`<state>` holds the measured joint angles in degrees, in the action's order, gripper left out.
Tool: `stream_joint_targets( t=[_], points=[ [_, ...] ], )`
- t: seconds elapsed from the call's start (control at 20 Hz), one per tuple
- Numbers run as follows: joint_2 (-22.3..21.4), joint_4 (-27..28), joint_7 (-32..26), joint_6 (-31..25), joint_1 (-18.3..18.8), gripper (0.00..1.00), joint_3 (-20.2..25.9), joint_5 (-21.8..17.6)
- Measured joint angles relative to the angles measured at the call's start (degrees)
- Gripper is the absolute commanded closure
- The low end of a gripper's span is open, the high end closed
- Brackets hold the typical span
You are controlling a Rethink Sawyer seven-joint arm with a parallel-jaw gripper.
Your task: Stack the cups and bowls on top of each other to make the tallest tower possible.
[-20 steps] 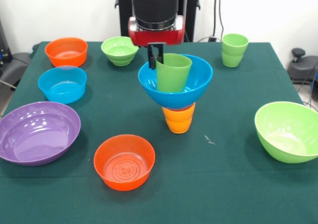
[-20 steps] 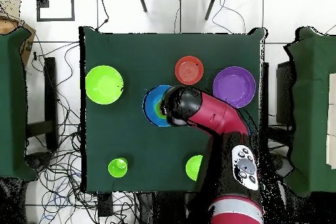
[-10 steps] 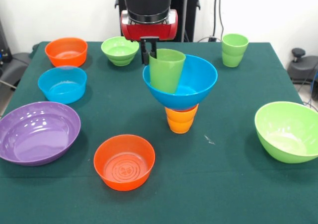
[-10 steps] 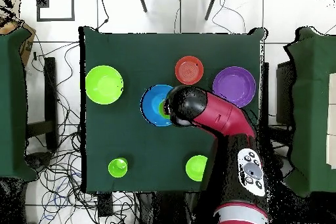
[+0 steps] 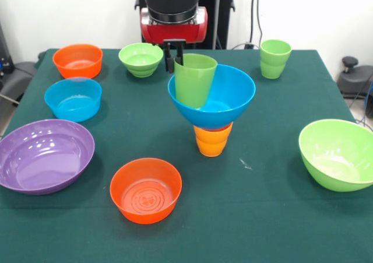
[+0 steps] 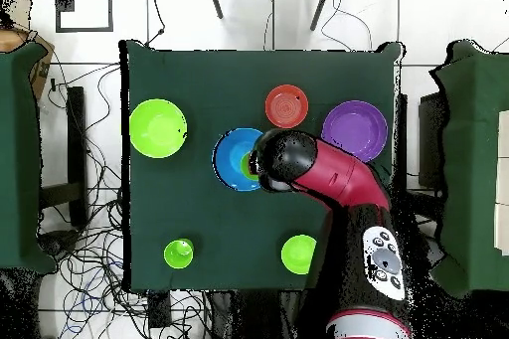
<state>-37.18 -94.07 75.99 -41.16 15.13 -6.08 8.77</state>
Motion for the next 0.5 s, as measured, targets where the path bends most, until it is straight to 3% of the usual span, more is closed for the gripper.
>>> stream_joint_targets(
  t=[0.5],
  points=[
    [0.0,0.0,0.0,0.0,1.0,1.0,0.4,0.0]
  ],
)
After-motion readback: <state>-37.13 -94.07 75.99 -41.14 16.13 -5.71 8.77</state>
